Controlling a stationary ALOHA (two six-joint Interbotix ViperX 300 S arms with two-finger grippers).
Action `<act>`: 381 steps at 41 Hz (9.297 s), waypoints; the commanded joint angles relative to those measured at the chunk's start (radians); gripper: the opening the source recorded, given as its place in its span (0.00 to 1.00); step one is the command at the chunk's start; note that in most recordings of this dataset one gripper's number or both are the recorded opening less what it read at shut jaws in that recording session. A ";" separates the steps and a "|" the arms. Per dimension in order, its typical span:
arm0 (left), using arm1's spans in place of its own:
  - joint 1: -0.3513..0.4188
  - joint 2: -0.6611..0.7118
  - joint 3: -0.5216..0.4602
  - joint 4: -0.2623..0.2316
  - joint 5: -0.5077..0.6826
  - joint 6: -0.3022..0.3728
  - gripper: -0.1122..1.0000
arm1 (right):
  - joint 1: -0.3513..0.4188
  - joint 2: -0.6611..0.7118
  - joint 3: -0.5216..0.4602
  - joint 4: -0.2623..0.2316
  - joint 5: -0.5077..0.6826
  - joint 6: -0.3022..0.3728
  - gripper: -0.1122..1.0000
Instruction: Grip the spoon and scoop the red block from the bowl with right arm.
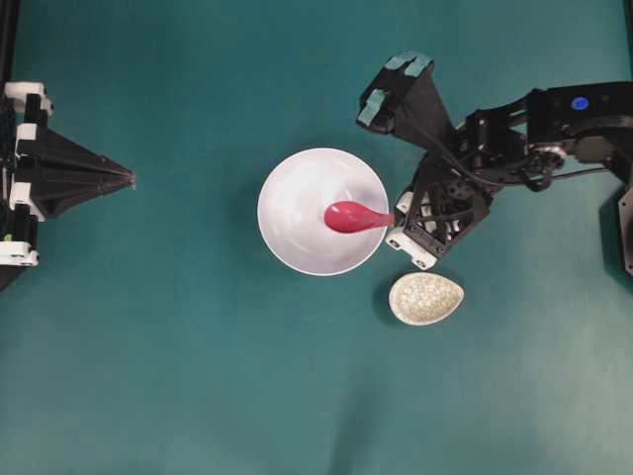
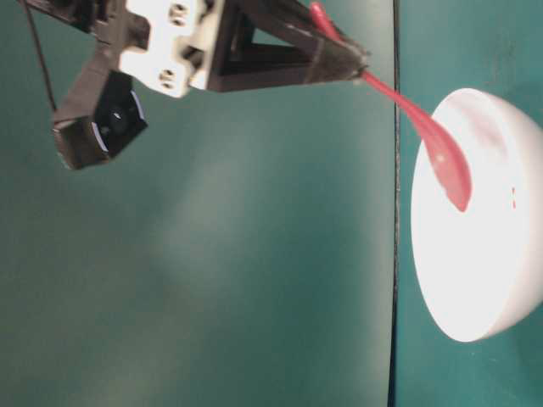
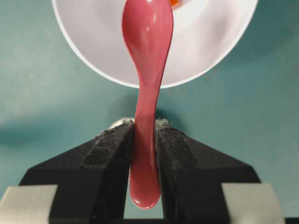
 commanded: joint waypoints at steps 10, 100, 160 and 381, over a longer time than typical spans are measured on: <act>-0.003 0.008 -0.020 0.003 -0.005 0.009 0.10 | -0.002 0.051 -0.038 -0.008 0.040 -0.009 0.31; -0.003 0.008 -0.011 0.006 -0.009 0.023 0.10 | -0.040 0.244 -0.273 -0.006 0.206 -0.087 0.30; -0.003 0.008 -0.002 0.008 -0.011 0.023 0.10 | -0.040 0.232 -0.282 0.072 0.046 -0.087 0.30; -0.003 0.009 -0.002 0.005 -0.006 0.002 0.10 | 0.331 -0.069 1.003 -0.087 -1.615 -0.232 0.58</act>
